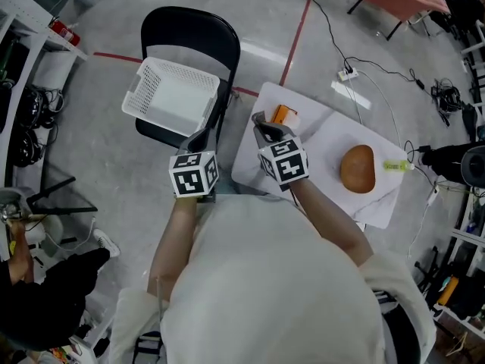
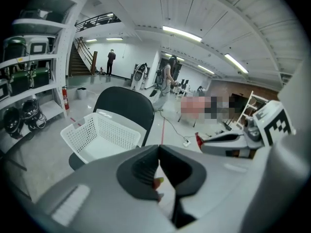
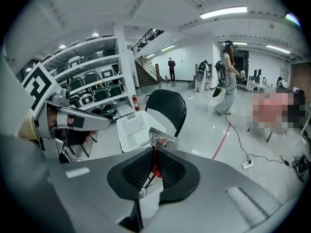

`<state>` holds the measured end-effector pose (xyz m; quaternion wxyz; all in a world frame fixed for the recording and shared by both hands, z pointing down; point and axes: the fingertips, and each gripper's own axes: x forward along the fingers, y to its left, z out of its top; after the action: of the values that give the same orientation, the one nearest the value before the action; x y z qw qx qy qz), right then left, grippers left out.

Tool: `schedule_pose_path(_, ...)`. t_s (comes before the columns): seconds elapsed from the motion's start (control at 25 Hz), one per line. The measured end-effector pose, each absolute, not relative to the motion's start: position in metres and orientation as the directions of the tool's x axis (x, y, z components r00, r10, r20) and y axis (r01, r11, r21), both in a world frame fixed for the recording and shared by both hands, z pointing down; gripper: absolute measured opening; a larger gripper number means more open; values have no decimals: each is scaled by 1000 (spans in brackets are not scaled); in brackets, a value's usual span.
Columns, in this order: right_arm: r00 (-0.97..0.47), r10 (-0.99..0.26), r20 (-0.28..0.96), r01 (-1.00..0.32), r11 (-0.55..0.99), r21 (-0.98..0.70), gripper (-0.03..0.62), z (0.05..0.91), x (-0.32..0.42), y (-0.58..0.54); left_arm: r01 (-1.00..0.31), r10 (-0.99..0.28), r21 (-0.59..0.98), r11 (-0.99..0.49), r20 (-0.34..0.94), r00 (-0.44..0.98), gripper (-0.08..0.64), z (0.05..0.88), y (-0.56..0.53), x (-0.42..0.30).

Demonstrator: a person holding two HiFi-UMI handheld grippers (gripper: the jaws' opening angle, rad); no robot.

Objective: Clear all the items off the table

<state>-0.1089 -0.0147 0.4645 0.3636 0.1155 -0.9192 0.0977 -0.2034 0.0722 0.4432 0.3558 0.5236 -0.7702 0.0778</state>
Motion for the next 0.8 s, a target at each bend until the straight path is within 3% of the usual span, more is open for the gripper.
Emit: schedule_pose_path(0.8,-690,-38,723,-187,974,-128,25,482,-254,34,-803,-708,293,518,673,-211,9,470,115,-326)
